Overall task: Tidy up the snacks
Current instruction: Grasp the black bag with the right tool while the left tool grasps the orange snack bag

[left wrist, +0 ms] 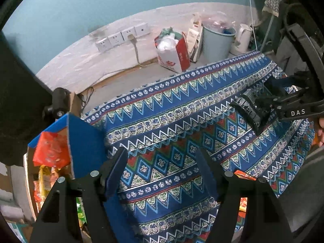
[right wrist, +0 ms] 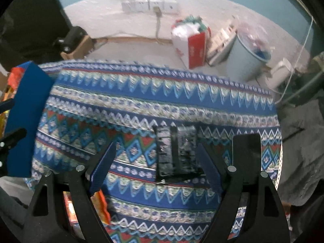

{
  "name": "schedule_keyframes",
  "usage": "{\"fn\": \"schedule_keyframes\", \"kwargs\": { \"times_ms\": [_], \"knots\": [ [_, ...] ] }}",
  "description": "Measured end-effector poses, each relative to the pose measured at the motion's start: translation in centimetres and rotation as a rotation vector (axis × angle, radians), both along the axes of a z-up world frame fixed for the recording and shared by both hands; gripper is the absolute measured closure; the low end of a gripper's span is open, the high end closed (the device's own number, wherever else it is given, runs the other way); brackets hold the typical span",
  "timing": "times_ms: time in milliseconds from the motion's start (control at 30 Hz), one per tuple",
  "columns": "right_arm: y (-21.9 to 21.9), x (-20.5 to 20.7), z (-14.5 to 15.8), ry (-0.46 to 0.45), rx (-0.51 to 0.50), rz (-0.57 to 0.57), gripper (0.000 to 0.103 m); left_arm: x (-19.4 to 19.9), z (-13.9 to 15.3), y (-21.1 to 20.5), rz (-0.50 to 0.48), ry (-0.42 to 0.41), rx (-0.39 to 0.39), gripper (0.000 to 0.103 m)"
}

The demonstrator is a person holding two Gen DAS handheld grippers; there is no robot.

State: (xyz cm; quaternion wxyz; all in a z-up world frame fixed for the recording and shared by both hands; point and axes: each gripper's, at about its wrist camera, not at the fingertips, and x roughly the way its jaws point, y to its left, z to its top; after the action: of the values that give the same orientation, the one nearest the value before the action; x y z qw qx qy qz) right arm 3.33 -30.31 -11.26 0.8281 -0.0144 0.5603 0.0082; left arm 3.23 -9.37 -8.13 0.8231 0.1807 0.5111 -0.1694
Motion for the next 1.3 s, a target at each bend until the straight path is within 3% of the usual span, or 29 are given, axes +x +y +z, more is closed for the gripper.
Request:
{"fn": "schedule_keyframes", "kwargs": {
  "times_ms": [300, 667, 933, 1033, 1067, 1300],
  "knots": [
    [-2.5, 1.7, -5.8, 0.124, -0.002, -0.037, 0.022, 1.4, -3.7, -0.9, -0.015, 0.1, -0.001, 0.031],
    [-3.6, 3.0, -9.6, 0.187, -0.03, -0.035, 0.022, 2.0, -5.4, -2.2, -0.046, 0.149, -0.002, 0.031],
    [-4.5, 3.4, -11.0, 0.198, -0.045, -0.053, 0.022, 1.9, -5.8, -2.9, -0.06, 0.16, -0.006, 0.031],
    [-4.4, 3.5, -10.9, 0.182, -0.049, -0.043, 0.033, 1.7, -5.8, -3.0, -0.066, 0.169, -0.013, 0.031],
    [-4.1, 3.3, -10.7, 0.172, -0.055, -0.037, 0.042, 1.6, -5.8, -3.1, -0.068, 0.172, -0.017, 0.031],
    [-2.2, 1.3, -9.9, 0.175, -0.06, -0.01, 0.042, 0.0, -5.0, -3.9, -0.106, 0.203, -0.064, 0.03]
  ]
}}
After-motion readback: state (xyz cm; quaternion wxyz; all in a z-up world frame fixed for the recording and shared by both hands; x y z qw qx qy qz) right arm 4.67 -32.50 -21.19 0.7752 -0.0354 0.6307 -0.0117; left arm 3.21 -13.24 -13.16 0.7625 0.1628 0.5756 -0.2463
